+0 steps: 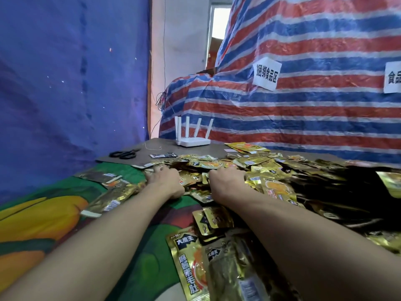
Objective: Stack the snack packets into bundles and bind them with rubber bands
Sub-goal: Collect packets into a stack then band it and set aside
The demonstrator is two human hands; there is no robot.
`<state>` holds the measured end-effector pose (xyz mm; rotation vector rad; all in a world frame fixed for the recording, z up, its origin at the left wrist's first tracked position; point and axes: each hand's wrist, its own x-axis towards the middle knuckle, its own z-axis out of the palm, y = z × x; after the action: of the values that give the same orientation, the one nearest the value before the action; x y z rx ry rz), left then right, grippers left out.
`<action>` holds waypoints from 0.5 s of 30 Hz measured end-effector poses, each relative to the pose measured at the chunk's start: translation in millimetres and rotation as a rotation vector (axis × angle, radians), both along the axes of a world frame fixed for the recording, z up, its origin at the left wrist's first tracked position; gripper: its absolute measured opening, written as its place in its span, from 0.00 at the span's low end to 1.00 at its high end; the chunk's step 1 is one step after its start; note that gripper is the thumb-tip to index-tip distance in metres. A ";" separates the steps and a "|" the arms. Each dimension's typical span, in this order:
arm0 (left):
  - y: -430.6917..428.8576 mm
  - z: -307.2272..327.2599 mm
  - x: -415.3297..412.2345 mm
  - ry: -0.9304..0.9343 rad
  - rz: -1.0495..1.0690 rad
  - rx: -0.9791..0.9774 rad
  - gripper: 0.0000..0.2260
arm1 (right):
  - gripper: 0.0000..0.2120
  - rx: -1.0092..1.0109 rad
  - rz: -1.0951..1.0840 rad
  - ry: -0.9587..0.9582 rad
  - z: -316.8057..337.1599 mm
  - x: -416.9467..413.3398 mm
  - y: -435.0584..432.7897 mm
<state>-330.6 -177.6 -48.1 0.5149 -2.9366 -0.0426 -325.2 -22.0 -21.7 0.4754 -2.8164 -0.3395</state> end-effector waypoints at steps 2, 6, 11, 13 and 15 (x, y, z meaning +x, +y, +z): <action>1.2 -4.8 6.9 0.036 -0.026 -0.024 0.19 | 0.14 -0.023 0.032 -0.002 0.3 6.1 0.9; 4.3 -8.2 27.3 0.121 -0.131 -0.023 0.19 | 0.12 -0.082 0.138 0.021 3.1 20.3 3.3; 15.2 -10.2 63.2 0.208 -0.270 0.035 0.16 | 0.09 -0.139 0.227 0.109 14.6 45.2 8.7; 18.8 -5.6 79.7 0.290 -0.288 0.098 0.14 | 0.10 -0.181 0.268 0.152 17.5 55.1 10.7; 21.0 0.5 94.0 0.401 -0.281 0.193 0.18 | 0.08 -0.251 0.331 0.212 21.6 65.9 12.0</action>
<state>-236.6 -156.7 -47.6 0.0935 -2.5947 -0.4142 -259.4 -10.0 -0.1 0.7810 -2.4742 0.0304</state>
